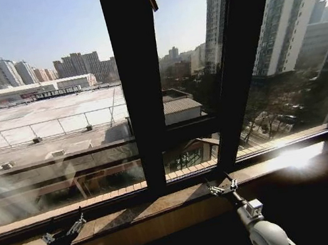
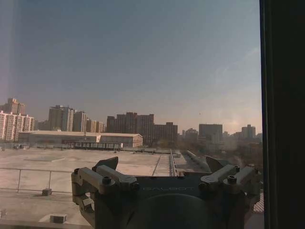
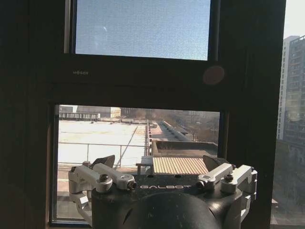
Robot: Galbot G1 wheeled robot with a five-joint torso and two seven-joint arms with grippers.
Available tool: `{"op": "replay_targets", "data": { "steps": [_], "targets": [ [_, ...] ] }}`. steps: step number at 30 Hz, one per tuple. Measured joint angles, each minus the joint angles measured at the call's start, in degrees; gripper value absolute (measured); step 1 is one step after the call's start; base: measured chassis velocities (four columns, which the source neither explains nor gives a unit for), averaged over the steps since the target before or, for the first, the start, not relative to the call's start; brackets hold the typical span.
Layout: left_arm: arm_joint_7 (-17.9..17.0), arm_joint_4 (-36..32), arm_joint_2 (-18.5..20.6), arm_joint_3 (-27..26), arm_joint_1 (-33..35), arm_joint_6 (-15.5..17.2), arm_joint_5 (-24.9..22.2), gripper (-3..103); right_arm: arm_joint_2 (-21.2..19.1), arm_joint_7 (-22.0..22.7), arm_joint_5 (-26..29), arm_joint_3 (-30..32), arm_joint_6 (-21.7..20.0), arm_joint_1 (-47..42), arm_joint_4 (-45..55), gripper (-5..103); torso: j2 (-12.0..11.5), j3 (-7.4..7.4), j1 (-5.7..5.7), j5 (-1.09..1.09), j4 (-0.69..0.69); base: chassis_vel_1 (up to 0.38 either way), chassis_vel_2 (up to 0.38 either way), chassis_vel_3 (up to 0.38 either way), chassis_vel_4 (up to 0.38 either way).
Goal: Open the curtains by pulling them apart, changing their state from closed to fully open.
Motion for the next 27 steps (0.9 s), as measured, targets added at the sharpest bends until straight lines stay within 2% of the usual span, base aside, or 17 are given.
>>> {"op": "replay_targets", "data": {
  "steps": [27],
  "targets": [
    [0.0, 0.0, 0.0, 0.0, 0.0, 0.0, 0.0, 100, 0.0, 0.0, 0.0, 0.0, 0.0, 0.0, 0.0, 100, 0.0, 0.0, 0.0, 0.0, 0.0, -0.349, -0.349, 0.354, 0.363]
  ]
}}
